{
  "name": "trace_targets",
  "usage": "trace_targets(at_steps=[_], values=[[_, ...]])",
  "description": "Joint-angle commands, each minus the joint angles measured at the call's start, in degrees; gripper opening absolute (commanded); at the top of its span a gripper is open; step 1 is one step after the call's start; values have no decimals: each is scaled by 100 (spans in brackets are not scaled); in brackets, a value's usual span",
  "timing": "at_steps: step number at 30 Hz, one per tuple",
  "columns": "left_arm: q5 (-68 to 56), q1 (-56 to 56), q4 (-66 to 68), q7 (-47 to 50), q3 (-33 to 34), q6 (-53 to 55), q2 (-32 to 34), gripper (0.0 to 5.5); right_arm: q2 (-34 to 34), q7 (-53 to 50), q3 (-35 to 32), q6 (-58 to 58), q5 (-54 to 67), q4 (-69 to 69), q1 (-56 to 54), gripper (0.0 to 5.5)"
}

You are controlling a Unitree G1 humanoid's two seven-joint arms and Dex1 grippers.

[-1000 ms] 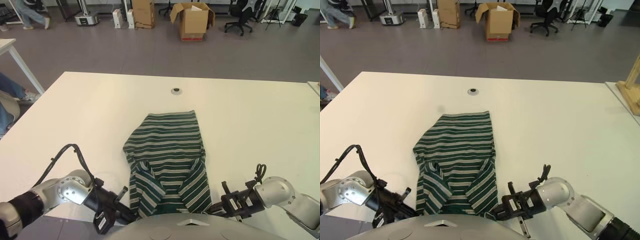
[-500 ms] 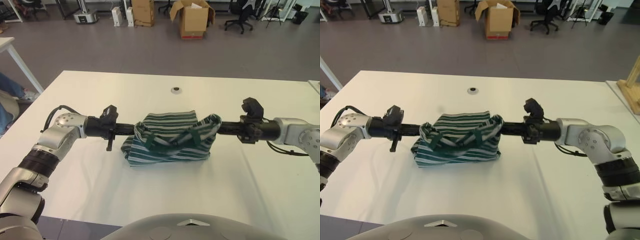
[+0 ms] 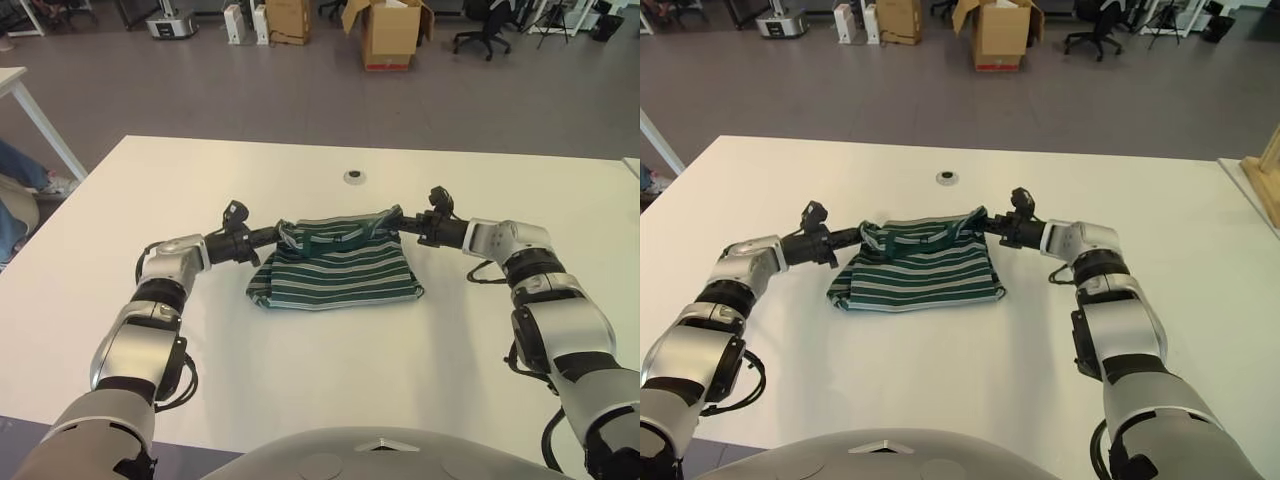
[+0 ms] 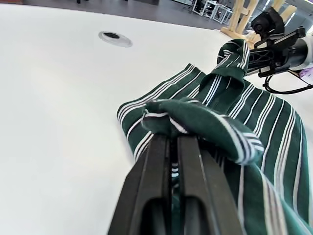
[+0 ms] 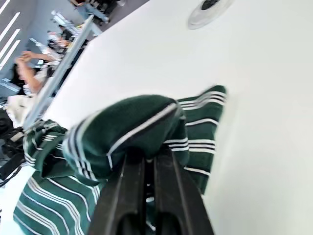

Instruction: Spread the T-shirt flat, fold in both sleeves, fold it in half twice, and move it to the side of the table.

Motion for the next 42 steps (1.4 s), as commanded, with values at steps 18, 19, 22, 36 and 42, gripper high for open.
trace_targets(at_steps=[18,19,22,36,42], values=[[-146,-5,928,3620,2553,1445,-552,200,272,-1897,-2059,-1113,-856,876,-410,202],[87,3,825,3861,2437,1179,-491,204,229,-1844,-1812,-1382,-1148,759,-332,202],[872,117,-62,3337,1744,-114,-387,204,201,-733,-918,-2110,-1883,-197,106,202],[4709,935,-1735,341,-2031,-5630,746,204,-387,598,1078,-1060,-2722,-4759,2768,202],[2639,2151,-4097,-1575,-2646,-2931,646,204,-115,130,1479,-1832,-3386,-3703,2132,202]])
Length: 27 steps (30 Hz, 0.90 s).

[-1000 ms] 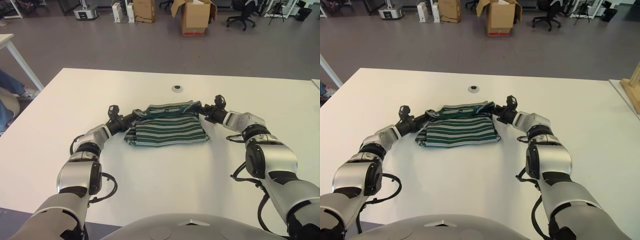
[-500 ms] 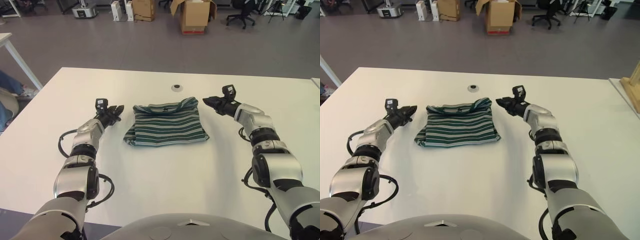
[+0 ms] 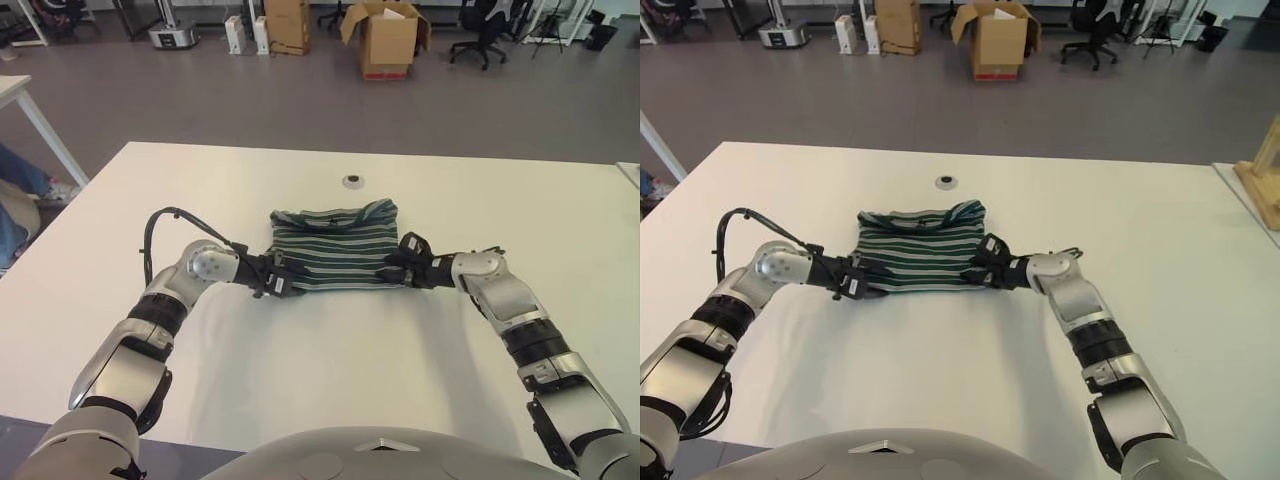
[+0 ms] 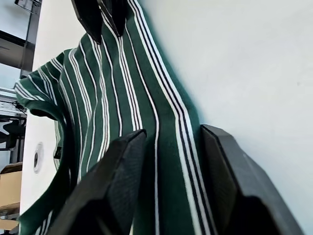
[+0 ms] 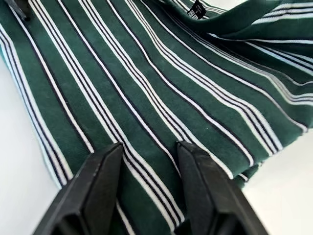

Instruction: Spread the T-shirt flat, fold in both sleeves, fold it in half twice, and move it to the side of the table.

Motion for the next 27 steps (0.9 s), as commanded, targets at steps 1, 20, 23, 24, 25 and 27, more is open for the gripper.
trace_targets(at_steps=[1,20,23,24,25,27], values=[[-1299,1174,-2049,-1219,-571,2551,44,204,338,-140,-5,-248,-118,835,-498,202],[399,-258,1203,1251,-398,573,-473,204,494,-31,-248,-493,16,1075,-545,202],[-1513,576,-1119,-19,-449,3151,-620,204,698,-326,-272,-957,-100,1903,-945,202],[-1953,722,-1766,-26,-434,3904,-692,204,777,-341,-307,-1086,-82,2077,-1050,202],[-2374,784,-2256,116,-354,4637,-814,204,842,-202,-302,-1239,-34,2104,-1093,202],[-2858,828,-2847,432,-170,5573,-1054,204,850,208,-209,-1481,31,1970,-1068,202]])
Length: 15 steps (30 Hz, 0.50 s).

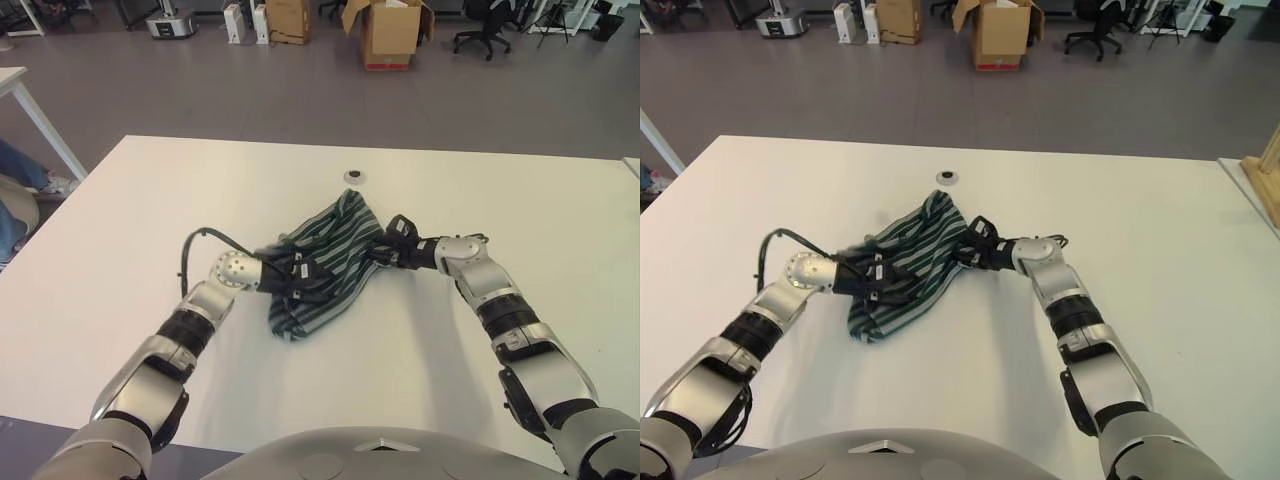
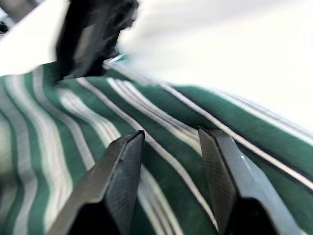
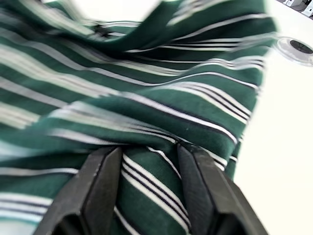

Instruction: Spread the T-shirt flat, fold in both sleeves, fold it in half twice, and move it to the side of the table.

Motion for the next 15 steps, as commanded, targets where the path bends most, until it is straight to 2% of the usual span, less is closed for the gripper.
trace_targets(at_steps=[1,4,7,10,12,15], values=[[-1335,400,-1854,321,170,2735,-459,204,89,664,105,-498,52,128,-169,202],[-1324,364,-2150,764,332,3169,-654,204,-220,1490,-2,-562,383,-412,-117,202],[-822,168,-2120,914,538,3060,-205,204,-707,2161,-196,-114,701,-1196,-239,202],[-158,-38,-1909,537,646,2342,679,204,-875,2239,-192,272,834,-2069,13,202],[580,-135,-1479,378,413,1395,1162,204,-794,2089,-141,591,920,-2571,388,202],[1640,-284,-526,787,107,78,1341,204,-429,1611,-75,826,989,-2861,936,202]])
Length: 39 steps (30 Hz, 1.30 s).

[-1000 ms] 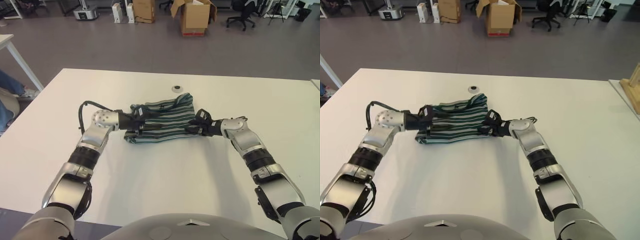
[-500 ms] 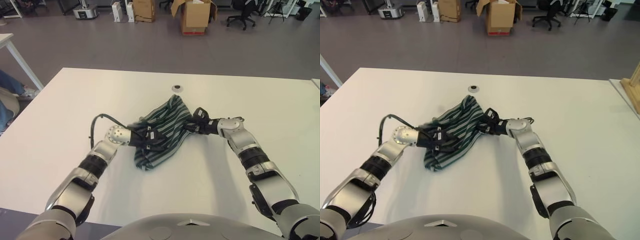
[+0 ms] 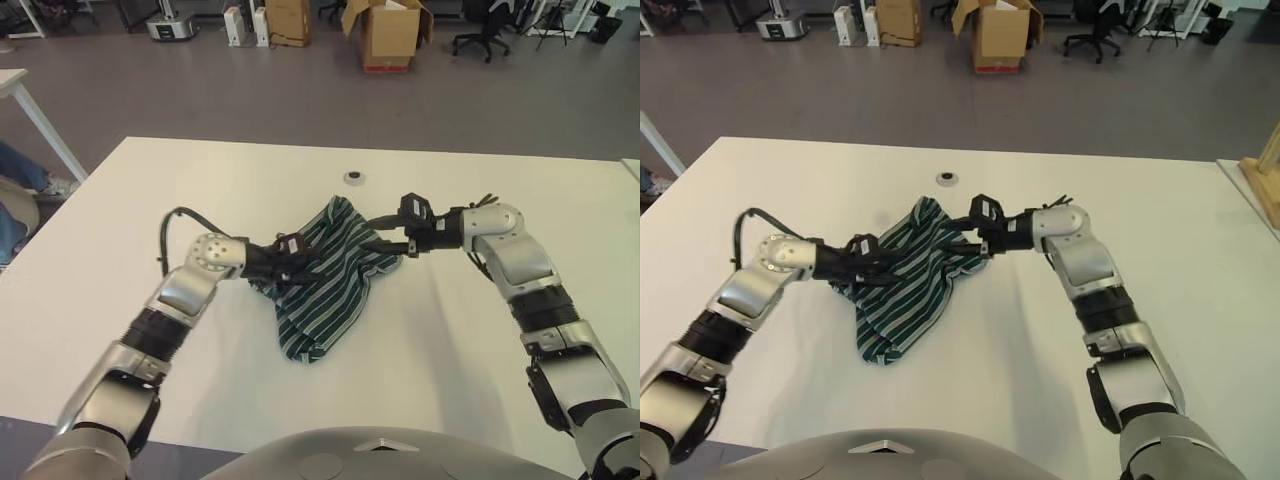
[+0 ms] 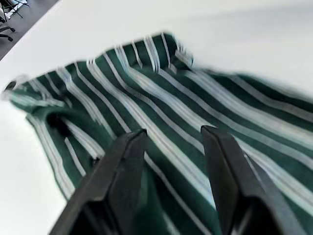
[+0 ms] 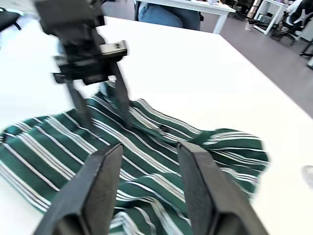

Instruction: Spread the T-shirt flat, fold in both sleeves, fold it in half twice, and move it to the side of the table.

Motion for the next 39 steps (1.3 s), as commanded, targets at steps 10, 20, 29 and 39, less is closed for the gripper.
trace_targets(at_steps=[10,20,29,39], values=[[780,-239,1835,1147,383,-1500,-482,204,1080,-2209,-215,2314,187,637,1115,202],[-133,1982,-2090,546,567,1822,276,204,-663,-726,573,2141,160,-450,1106,202],[-36,2508,-776,2655,1886,1958,-362,204,-1189,-482,918,1924,33,-719,1534,202],[-3497,1193,-1657,233,2891,3022,-554,204,-1316,-301,1054,1654,30,-535,1432,202]])
